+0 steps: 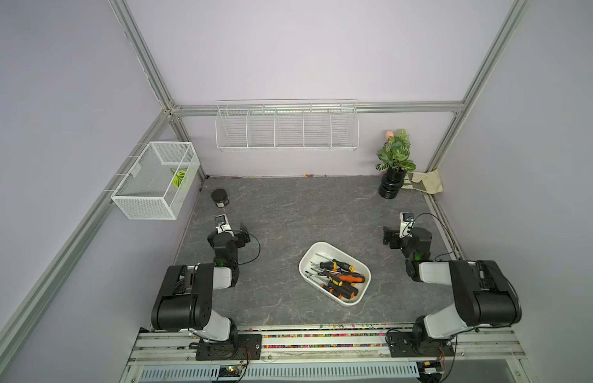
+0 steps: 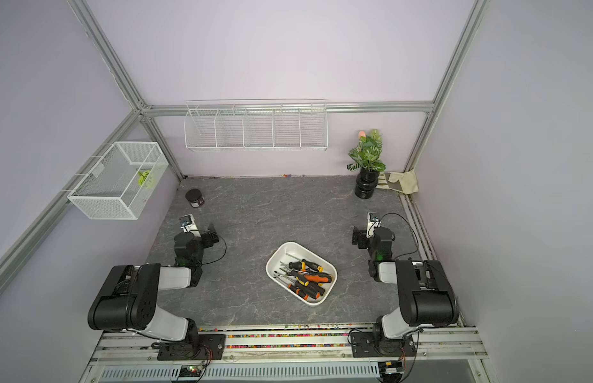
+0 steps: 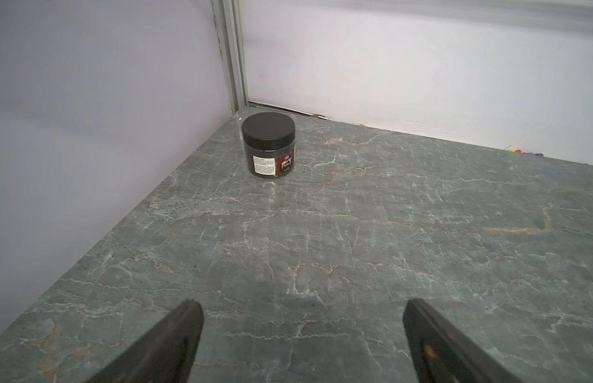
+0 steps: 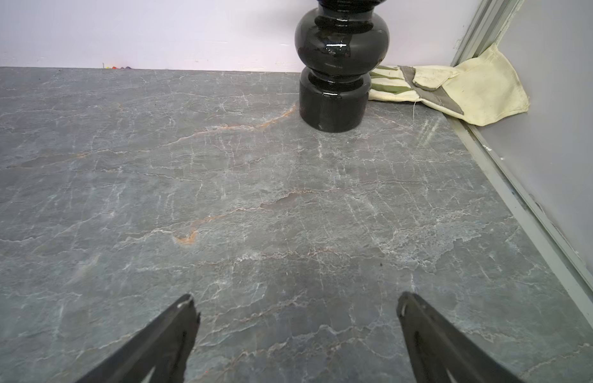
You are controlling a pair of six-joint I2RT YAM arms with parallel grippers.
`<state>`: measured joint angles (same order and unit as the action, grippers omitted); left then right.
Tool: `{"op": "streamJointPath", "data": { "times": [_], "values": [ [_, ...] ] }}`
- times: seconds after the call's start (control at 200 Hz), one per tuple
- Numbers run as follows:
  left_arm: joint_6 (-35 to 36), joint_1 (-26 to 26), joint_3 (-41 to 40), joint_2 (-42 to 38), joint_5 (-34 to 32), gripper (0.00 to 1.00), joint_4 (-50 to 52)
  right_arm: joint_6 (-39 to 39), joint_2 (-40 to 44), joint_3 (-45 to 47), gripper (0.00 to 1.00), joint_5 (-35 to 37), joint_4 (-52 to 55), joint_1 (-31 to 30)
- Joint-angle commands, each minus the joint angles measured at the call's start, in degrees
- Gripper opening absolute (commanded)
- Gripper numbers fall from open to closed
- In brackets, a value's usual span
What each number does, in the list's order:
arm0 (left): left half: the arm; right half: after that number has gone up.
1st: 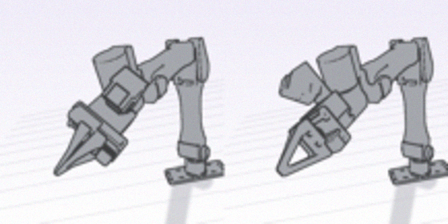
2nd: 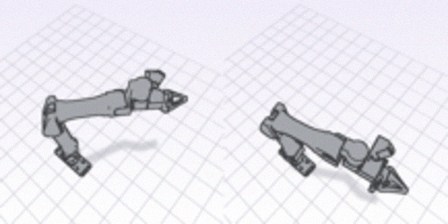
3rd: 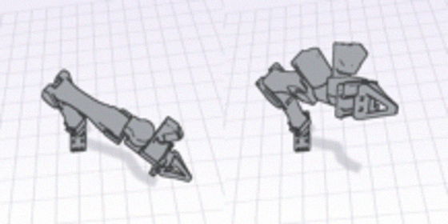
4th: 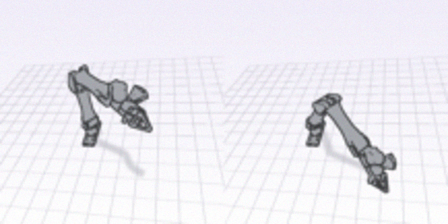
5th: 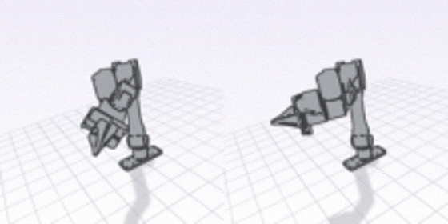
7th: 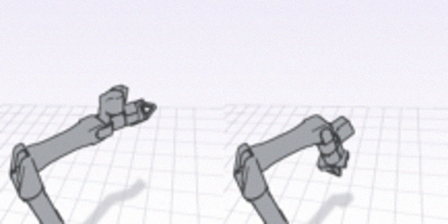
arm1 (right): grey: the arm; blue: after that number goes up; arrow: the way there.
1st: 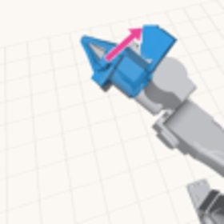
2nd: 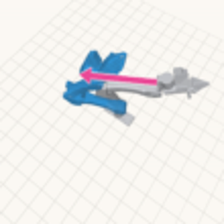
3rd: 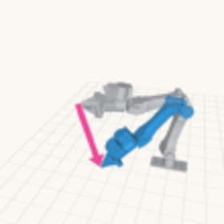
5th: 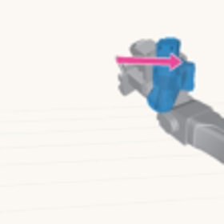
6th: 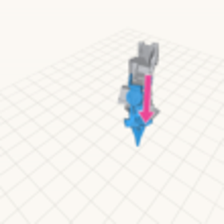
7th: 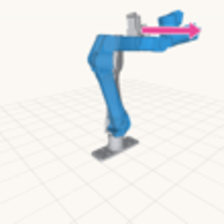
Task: Take out the screwdriver from the storage box
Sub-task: Pick up the storage box at the center of the board.
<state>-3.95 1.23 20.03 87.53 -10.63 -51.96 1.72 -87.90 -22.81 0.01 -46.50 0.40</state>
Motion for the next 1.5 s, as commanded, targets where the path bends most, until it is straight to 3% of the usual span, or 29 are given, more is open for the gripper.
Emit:
{"op": "streamJointPath", "data": {
  "times": [0.0, 0.665, 0.765, 0.95, 1.05, 1.23, 1.355, 1.495],
  "values": [
    [0.4, 0.2, 1.0, -0.8, 0.1, 1.00, 0.1, 0.3, 0.8, -0.5, 0.99, 0.4, 0.5, -0.2],
    [0.3, -0.2, 1.1, -0.9, 0.9, 1.00, 0.4, 0.3, 0.6, -0.5, 0.99, 0.4, 0.6, -0.2],
    [0.2, 0.6, 2.5, -2.5, -3.8, 1.00, 2.7, 0.3, 0.8, -0.4, 0.99, 0.7, 0.3, -0.1],
    [-5.8, 1.1, 19.4, -11.5, -7.3, 1.00, 38.0, 0.9, 6.0, -2.9, 0.99, 6.1, 9.5, -1.5],
    [-12.9, 5.2, 27.4, -13.9, -12.9, 1.00, 53.8, 1.1, 10.5, -6.1, 0.99, 10.8, 19.4, -4.2],
    [-21.6, 13.0, 34.4, -19.8, -8.0, 1.00, 73.6, 3.6, 19.0, -12.7, 0.99, 13.1, 37.7, -7.9],
    [-27.3, 23.9, 39.2, -20.6, -10.1, 1.00, 86.1, 8.4, 22.0, -17.6, 0.99, 9.8, 48.1, -10.6],
    [-37.8, 37.5, 40.1, -19.9, -14.6, 1.00, 92.8, 6.8, 21.2, -23.1, 0.99, 9.5, 59.0, -16.4]
  ]
}}
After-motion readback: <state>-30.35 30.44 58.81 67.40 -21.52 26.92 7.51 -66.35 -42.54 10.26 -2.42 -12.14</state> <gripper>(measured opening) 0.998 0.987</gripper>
